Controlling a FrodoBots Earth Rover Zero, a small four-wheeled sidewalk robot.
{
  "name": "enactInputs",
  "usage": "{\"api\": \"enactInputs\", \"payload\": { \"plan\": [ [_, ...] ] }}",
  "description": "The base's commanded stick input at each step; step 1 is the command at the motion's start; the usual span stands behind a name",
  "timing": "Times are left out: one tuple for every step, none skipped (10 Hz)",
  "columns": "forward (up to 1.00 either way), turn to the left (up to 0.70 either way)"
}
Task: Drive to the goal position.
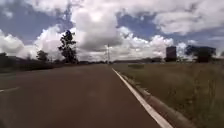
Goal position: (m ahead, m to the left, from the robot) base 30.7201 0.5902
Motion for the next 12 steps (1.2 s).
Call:
{"api": "enactInputs", "payload": {
  "plan": [
    [0.85, 0.00],
    [0.85, 0.00],
    [0.85, 0.00],
    [0.85, 0.00],
    [0.85, 0.00],
    [0.85, 0.00],
    [0.85, 0.00],
    [0.85, 0.00],
    [0.85, 0.00],
    [0.85, 0.00],
    [0.86, 0.00],
    [0.94, 0.00]
  ]
}}
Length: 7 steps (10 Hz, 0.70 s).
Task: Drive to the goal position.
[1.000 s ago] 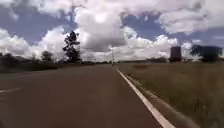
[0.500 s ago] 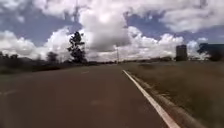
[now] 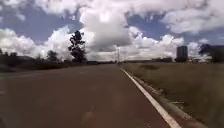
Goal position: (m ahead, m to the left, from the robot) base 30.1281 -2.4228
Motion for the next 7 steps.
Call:
{"api": "enactInputs", "payload": {
  "plan": [
    [1.00, 0.00],
    [1.00, 0.00],
    [1.00, 0.00],
    [1.00, 0.00],
    [1.00, 0.00],
    [1.00, 0.00],
    [1.00, 0.00]
  ]
}}
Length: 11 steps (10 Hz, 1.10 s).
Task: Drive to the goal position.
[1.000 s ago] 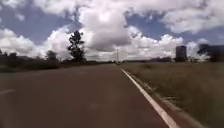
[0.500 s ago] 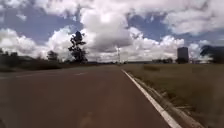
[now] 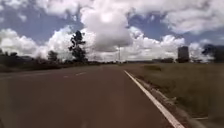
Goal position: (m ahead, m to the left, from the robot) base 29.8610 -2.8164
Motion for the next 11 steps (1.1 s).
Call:
{"api": "enactInputs", "payload": {
  "plan": [
    [1.00, 0.00],
    [1.00, 0.00],
    [1.00, 0.00],
    [1.00, 0.00],
    [1.00, 0.00],
    [1.00, 0.00],
    [1.00, 0.00],
    [1.00, 0.00],
    [1.00, 0.00],
    [1.00, 0.00],
    [1.00, 0.00]
  ]
}}
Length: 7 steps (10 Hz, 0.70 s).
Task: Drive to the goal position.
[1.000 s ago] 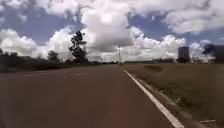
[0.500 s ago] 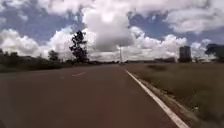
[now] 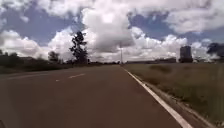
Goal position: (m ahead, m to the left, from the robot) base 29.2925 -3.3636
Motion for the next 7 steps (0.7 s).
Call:
{"api": "enactInputs", "payload": {
  "plan": [
    [1.00, 0.00],
    [1.00, 0.00],
    [1.00, 0.00],
    [1.00, 0.00],
    [1.00, 0.00],
    [1.00, 0.00],
    [1.00, 0.00]
  ]
}}
